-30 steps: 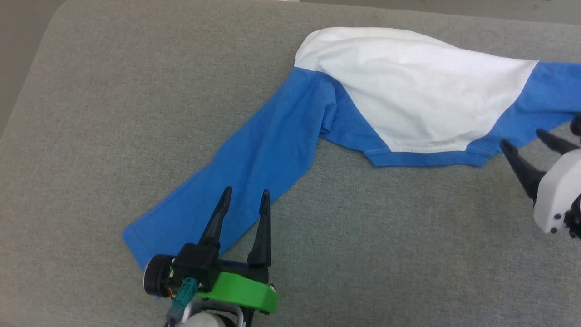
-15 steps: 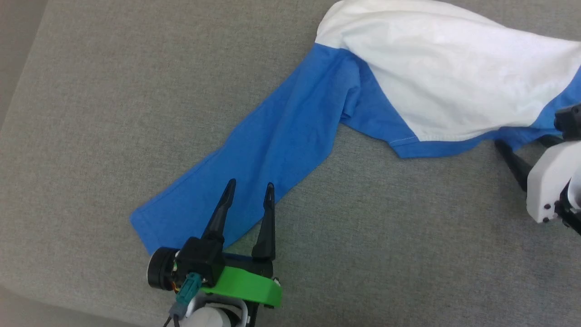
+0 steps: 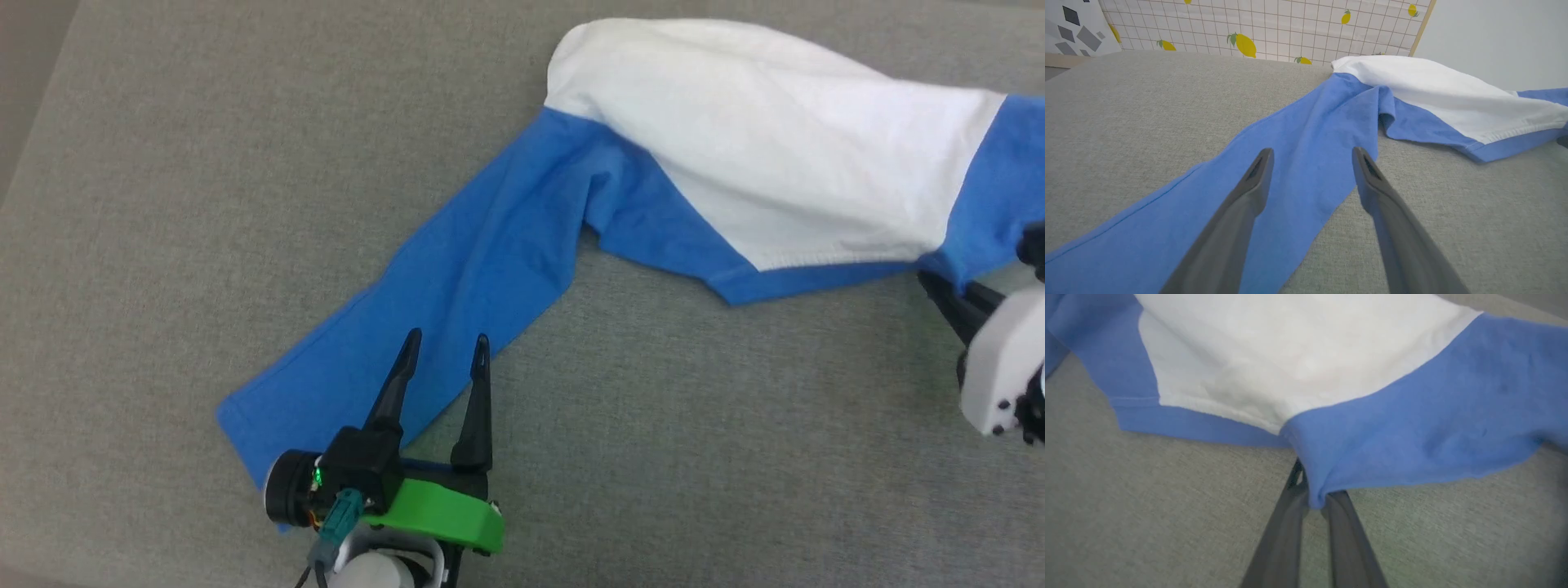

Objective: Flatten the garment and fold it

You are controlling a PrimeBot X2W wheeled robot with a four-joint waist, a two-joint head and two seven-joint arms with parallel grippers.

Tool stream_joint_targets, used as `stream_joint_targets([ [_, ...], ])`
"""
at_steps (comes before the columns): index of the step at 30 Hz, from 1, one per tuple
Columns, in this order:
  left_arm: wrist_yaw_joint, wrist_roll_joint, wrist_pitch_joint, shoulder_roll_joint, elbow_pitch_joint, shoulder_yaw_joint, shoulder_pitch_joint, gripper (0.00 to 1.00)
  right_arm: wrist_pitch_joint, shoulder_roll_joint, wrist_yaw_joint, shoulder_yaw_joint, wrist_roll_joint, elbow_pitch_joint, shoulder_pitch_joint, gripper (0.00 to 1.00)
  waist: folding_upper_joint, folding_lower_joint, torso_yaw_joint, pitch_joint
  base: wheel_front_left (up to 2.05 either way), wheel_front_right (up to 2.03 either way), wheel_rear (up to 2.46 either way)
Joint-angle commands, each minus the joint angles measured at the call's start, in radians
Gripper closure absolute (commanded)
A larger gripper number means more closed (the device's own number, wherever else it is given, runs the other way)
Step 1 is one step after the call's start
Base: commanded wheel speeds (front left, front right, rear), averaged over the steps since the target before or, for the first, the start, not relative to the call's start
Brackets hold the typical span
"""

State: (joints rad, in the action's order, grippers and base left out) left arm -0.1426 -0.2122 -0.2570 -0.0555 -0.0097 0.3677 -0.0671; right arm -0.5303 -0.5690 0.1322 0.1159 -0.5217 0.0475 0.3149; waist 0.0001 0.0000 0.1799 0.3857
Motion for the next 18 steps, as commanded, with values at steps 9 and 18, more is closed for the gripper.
stream_joint_targets([
  [9,0.016,-0.011,-0.005,-0.001,0.025,-0.017,0.049,0.00,-0.135,0.130,-0.002,-0.266,-0.028,-0.178,-0.411,1.00,-0.0001,0.0000,-0.074,-0.135,0.00,0.00,0.00],
  [18,0.024,-0.013,-0.004,-0.026,0.044,-0.014,0.082,0.00,-0.042,0.273,-0.002,-0.391,0.122,-0.221,-0.510,0.00,-0.0001,0.0000,-0.099,-0.188,0.00,0.00,0.00],
])
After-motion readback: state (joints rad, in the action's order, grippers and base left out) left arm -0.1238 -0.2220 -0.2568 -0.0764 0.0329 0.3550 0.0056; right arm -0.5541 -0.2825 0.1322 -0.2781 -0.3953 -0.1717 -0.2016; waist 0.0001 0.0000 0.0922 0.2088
